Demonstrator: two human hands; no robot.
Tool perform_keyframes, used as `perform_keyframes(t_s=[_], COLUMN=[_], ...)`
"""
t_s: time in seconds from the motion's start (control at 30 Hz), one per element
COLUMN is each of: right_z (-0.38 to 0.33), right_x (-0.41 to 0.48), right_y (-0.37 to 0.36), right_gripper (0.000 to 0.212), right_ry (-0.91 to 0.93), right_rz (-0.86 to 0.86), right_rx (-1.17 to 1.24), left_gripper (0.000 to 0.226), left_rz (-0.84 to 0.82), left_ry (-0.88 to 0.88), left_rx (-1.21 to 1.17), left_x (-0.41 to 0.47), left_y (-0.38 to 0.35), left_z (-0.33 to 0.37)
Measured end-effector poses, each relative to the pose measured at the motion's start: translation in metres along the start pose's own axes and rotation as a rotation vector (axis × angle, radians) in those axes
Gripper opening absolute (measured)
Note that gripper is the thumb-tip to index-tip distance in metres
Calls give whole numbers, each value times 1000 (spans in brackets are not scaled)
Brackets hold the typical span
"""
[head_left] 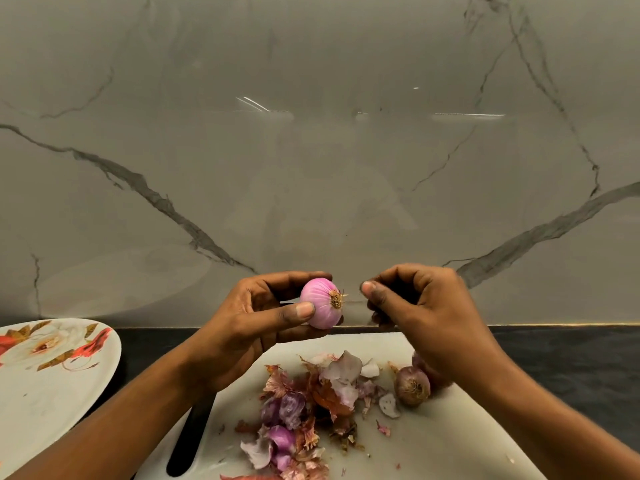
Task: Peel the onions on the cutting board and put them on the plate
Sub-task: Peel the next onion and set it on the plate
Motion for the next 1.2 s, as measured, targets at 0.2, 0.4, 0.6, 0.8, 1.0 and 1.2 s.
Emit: perform_keyframes(t_s=[0.2,0.4,0.6,0.8,1.0,1.2], right_z=[-7,-12,-9,2,8,-4], right_x=[-9,-12,-9,-8,-7,-6], right_y=[-13,-19,-14,-25,-28,-12], right_gripper=[8,24,12,14,13,5], right_ry=[48,68,23,-137,-199,-48], right_rz=[-84,-125,-119,-200,-223,-132], right_rx=[-7,26,151,358,453,244], left_gripper=[60,51,34,43,48,51], left_rz=[53,59,29,-20,1,109], left_ry=[12,17,35,33,-19,-76], left_rx=[59,76,60,-63,-113,-60], left_x=[1,1,-1,1,4,6], left_y=[3,-1,-6,-9,-1,18], left_z=[-3,-1,-3,-4,-4,3])
Point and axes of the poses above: each hand's wrist, its own x-axis towards the middle knuckle, its own y-axis out of the back of the hand, z = x × y, the point moved 10 cm from there along x, towards the middle knuckle, and after that the axes turned 5 degrees about -y, right-handed, at the moved point
